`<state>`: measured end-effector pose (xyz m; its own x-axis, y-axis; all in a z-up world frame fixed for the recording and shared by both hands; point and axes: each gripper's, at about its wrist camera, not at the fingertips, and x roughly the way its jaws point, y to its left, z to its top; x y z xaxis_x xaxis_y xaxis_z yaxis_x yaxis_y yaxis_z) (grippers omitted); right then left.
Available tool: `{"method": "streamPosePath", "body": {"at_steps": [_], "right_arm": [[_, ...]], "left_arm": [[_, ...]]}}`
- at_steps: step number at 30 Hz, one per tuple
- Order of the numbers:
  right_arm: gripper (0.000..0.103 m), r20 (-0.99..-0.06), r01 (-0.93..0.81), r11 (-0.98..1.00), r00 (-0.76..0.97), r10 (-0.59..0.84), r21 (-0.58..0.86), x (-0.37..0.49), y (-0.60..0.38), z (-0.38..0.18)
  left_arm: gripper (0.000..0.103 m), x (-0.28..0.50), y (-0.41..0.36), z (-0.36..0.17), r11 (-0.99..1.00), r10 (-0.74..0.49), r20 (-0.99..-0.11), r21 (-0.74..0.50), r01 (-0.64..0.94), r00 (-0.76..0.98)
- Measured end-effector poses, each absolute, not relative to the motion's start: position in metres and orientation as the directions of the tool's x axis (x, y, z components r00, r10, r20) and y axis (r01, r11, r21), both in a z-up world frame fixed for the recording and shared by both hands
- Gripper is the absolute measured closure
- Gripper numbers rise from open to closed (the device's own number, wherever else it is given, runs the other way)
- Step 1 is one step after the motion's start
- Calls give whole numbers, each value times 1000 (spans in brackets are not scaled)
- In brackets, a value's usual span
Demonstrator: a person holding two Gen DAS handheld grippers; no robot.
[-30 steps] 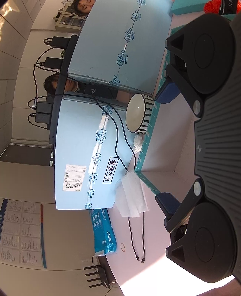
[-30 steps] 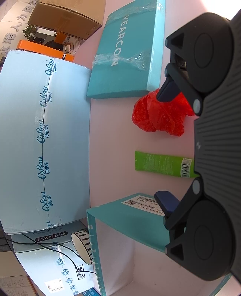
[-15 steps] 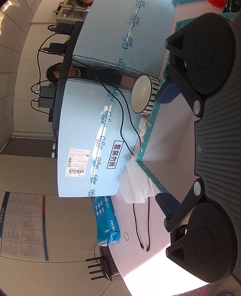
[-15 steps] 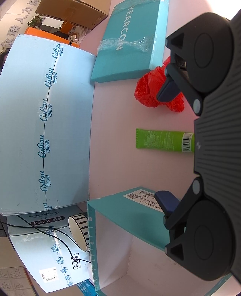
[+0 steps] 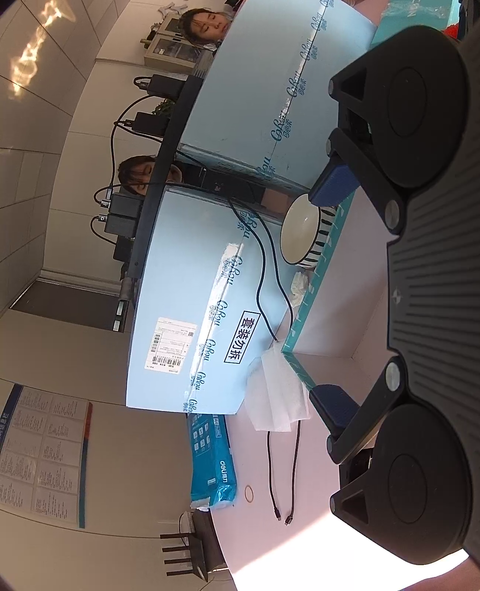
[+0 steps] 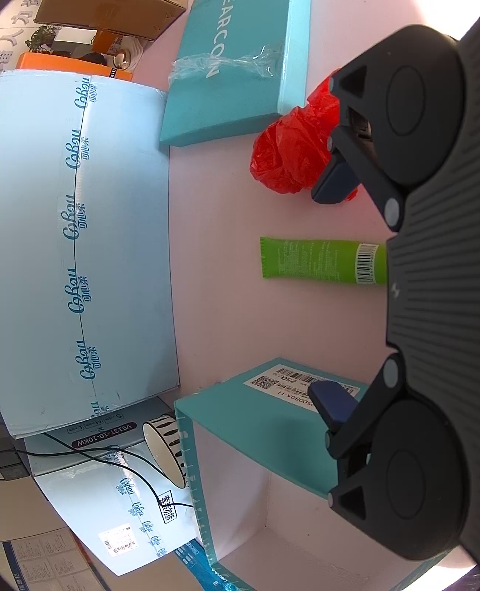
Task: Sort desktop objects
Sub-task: 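Move the right gripper toward the green tube on the table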
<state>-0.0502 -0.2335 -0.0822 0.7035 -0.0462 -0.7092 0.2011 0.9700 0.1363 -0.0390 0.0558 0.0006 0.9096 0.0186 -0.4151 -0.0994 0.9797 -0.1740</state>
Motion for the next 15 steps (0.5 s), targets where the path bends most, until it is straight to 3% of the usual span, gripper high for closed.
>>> {"method": "streamPosePath", "body": {"at_steps": [15], "right_arm": [[0,-706,153,966,707,42,210,-43,-243,-92]], "left_arm": [[0,-33,63,-11,965,120,-497,-146,-219,859]]}}
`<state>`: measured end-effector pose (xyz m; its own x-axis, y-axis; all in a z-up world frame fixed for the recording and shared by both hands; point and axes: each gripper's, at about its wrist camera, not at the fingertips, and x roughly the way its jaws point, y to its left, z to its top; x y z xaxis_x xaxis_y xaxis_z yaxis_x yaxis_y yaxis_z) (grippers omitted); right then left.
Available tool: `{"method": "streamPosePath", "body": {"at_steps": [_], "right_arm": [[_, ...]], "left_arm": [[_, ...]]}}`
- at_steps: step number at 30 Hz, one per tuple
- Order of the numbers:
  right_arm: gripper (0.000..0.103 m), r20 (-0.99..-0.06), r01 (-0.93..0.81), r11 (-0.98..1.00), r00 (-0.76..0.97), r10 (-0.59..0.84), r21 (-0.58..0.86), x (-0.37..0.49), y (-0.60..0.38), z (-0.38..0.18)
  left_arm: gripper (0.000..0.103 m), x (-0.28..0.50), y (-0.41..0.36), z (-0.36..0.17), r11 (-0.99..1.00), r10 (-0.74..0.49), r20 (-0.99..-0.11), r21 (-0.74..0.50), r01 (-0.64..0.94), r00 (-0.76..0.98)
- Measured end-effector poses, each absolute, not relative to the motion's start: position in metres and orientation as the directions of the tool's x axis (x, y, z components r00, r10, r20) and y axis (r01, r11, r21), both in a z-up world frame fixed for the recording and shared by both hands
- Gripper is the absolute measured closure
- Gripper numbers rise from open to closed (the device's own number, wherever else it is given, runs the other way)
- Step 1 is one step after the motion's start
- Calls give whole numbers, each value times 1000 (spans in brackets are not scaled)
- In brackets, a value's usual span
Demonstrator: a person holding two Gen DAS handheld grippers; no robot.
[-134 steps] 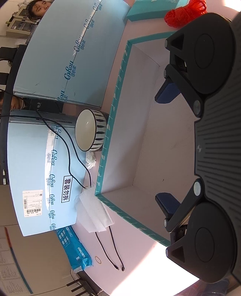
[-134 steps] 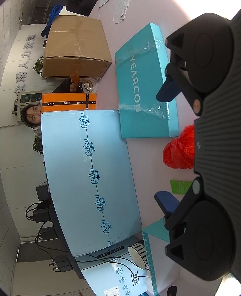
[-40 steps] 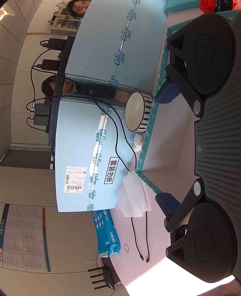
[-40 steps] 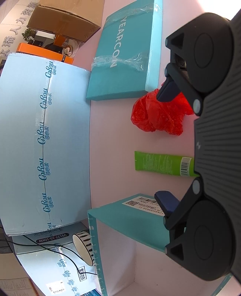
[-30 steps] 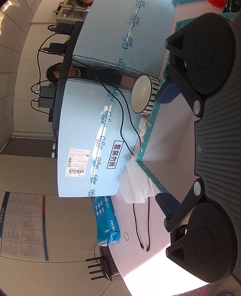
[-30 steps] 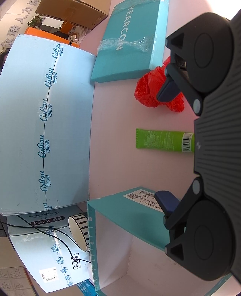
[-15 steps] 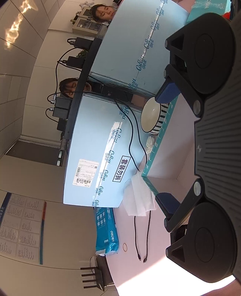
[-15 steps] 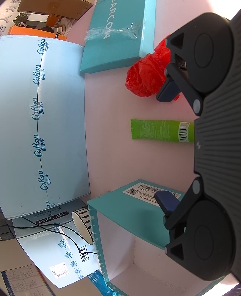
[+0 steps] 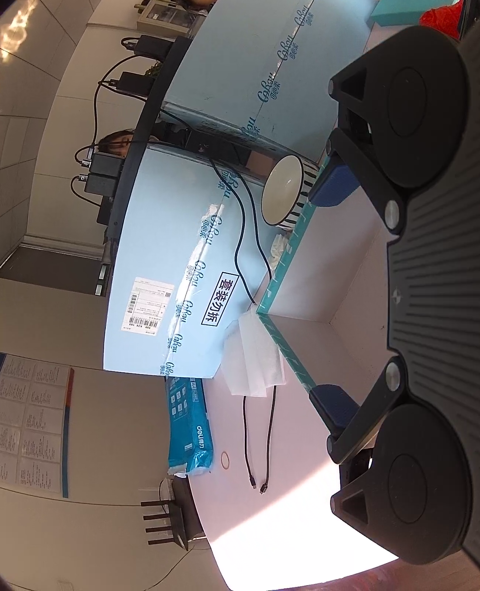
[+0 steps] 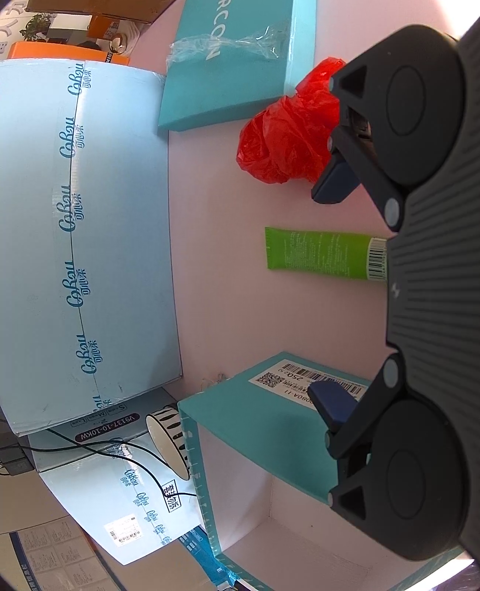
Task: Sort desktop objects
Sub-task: 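Move the right gripper toward the green tube on the table, then close the right gripper on the green tube's barcode end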
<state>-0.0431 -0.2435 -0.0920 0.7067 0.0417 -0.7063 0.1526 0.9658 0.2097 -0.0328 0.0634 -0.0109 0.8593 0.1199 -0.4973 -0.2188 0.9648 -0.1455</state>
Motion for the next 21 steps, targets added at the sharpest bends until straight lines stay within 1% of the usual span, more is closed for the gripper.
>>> {"method": "streamPosePath", "body": {"at_steps": [5,12,18,19,21], "right_arm": [[0,-725,148,958,684,79,244,-37,-246,-100],[0,-756,192,963,654,17,188,-33,-250,-106],[0,-767,185,969,641,7,163,-34,-249,-109],[1,-770,186,970,638,2,157,-34,-249,-110],[6,-777,183,973,629,-5,142,-32,-247,-112]], "left_arm": [[0,-30,65,-14,960,141,-515,-136,-243,846],[0,-25,65,-17,959,157,-546,-114,-258,823],[0,-19,64,-21,958,166,-591,-94,-272,790],[0,-19,64,-21,958,167,-596,-91,-274,785],[0,-18,64,-23,958,170,-605,-84,-275,778]]}}
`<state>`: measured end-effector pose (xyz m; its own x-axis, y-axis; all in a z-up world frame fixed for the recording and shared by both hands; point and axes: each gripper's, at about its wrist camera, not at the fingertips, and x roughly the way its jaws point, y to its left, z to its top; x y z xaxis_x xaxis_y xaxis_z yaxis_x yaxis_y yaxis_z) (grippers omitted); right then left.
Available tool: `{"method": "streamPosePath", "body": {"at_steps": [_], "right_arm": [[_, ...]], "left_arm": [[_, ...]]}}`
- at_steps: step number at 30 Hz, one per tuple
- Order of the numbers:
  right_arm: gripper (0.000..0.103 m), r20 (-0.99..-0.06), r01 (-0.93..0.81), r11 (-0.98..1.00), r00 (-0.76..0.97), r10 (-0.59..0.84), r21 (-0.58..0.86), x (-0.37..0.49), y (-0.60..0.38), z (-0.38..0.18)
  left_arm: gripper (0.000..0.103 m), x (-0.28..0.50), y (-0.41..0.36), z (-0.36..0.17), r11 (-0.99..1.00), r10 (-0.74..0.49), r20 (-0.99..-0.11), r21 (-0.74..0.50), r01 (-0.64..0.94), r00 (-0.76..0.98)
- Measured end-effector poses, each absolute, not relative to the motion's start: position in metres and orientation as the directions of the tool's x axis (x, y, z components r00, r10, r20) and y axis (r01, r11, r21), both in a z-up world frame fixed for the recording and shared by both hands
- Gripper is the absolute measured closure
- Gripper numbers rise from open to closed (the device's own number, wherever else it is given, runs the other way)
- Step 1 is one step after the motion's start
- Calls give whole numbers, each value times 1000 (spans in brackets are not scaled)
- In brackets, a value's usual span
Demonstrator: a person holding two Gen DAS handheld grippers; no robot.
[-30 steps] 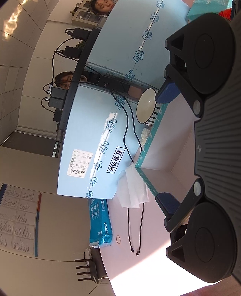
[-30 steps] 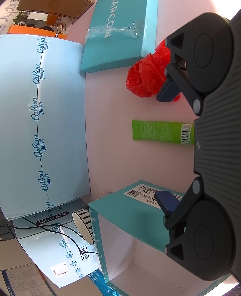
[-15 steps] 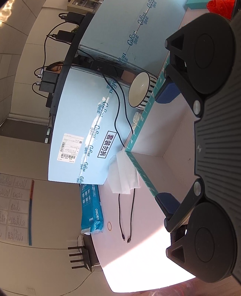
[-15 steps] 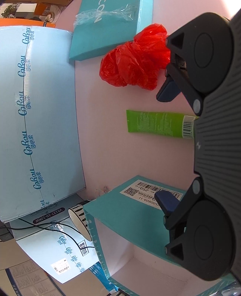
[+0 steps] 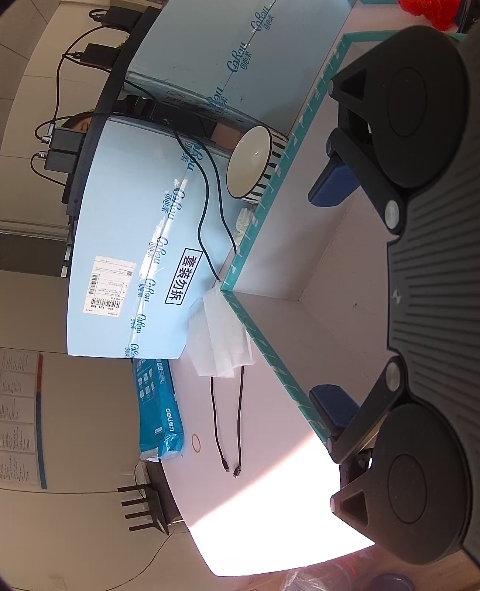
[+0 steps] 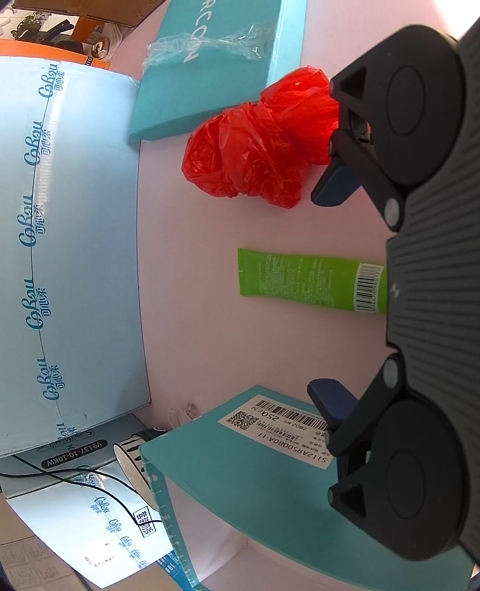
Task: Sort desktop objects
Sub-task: 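Close the right gripper on the green tube's barcode end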
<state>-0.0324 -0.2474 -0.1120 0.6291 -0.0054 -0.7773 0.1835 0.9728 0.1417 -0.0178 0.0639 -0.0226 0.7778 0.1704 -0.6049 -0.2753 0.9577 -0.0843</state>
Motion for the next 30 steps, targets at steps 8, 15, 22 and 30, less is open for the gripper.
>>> {"method": "streamPosePath", "body": {"at_steps": [8,15,22,30], "right_arm": [[20,-796,166,979,606,-8,117,-31,-243,-118],[25,-801,169,980,598,-15,108,-29,-243,-121],[32,-805,167,982,593,-30,87,-28,-241,-121],[40,-804,168,983,592,-43,71,-27,-242,-121]], "left_arm": [[0,-19,63,-23,955,199,-602,-60,-292,773],[0,-17,66,-23,949,209,-608,-63,-309,766],[0,-17,65,-24,950,208,-612,-59,-306,763],[0,-17,65,-25,952,201,-615,-61,-300,762]]}}
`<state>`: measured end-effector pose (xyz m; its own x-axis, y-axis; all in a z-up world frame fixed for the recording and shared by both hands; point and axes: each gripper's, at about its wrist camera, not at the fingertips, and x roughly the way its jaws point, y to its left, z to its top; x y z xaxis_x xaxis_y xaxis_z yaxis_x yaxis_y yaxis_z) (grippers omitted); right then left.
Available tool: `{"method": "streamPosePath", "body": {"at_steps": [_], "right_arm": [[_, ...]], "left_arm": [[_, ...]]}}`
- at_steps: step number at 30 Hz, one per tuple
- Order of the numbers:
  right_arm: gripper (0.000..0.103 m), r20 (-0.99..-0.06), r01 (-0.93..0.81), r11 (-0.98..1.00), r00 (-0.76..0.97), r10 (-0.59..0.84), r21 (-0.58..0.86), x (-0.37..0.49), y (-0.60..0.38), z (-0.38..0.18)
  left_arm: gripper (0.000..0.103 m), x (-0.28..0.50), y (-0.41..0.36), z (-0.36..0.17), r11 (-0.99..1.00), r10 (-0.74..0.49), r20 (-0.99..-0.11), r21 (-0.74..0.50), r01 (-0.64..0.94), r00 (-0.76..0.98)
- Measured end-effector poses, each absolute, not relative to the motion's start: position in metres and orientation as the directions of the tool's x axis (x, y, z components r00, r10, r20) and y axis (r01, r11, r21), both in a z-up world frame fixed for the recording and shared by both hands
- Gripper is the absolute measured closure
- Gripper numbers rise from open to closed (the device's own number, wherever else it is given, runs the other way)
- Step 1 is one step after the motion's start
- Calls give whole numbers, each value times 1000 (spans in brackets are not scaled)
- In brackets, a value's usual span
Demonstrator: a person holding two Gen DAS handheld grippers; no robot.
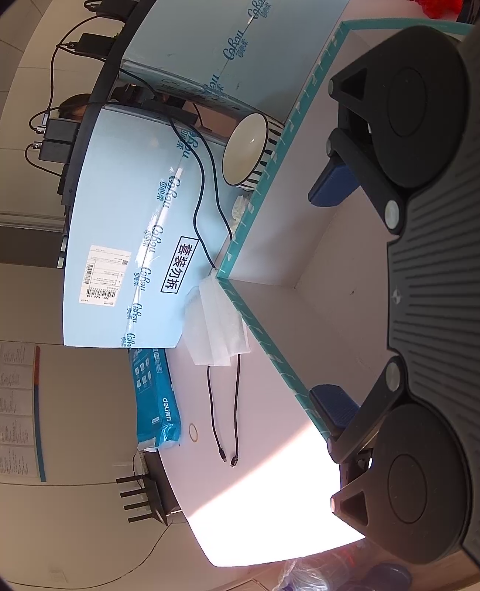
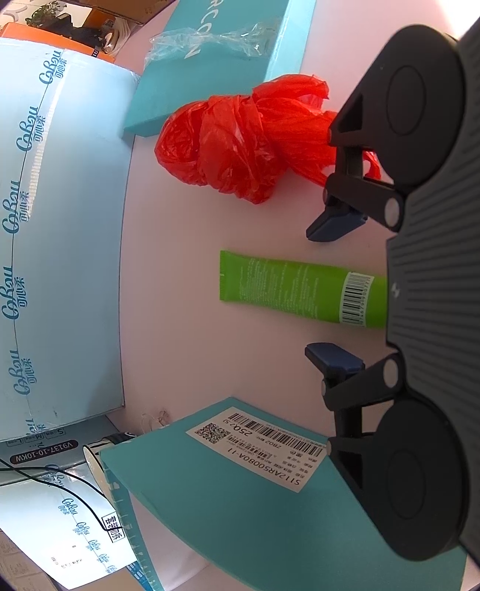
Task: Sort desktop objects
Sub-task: 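Close the right gripper on the green tube's barcode end, then lift the green tube with the right gripper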
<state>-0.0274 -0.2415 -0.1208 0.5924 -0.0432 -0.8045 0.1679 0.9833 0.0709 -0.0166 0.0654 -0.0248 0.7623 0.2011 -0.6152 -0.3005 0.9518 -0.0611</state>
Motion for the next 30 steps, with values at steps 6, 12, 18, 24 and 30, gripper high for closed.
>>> {"method": "streamPosePath", "body": {"at_steps": [6,12,18,24,30], "right_arm": [[45,-803,161,986,592,-73,29,-27,-237,-121],[53,-800,144,990,593,-87,0,-26,-231,-121],[67,-795,125,992,599,-95,-25,-26,-223,-120],[67,-793,137,991,602,-94,-14,-27,-224,-120],[68,-791,144,989,603,-100,-15,-27,-224,-119]], "left_arm": [[0,-17,66,-25,952,198,-619,-62,-298,760],[0,-18,70,-25,949,199,-622,-70,-307,757],[0,-19,76,-25,946,199,-624,-80,-316,755],[0,-16,81,-27,942,201,-632,-85,-325,749],[0,-15,84,-27,939,203,-633,-91,-332,747]]}}
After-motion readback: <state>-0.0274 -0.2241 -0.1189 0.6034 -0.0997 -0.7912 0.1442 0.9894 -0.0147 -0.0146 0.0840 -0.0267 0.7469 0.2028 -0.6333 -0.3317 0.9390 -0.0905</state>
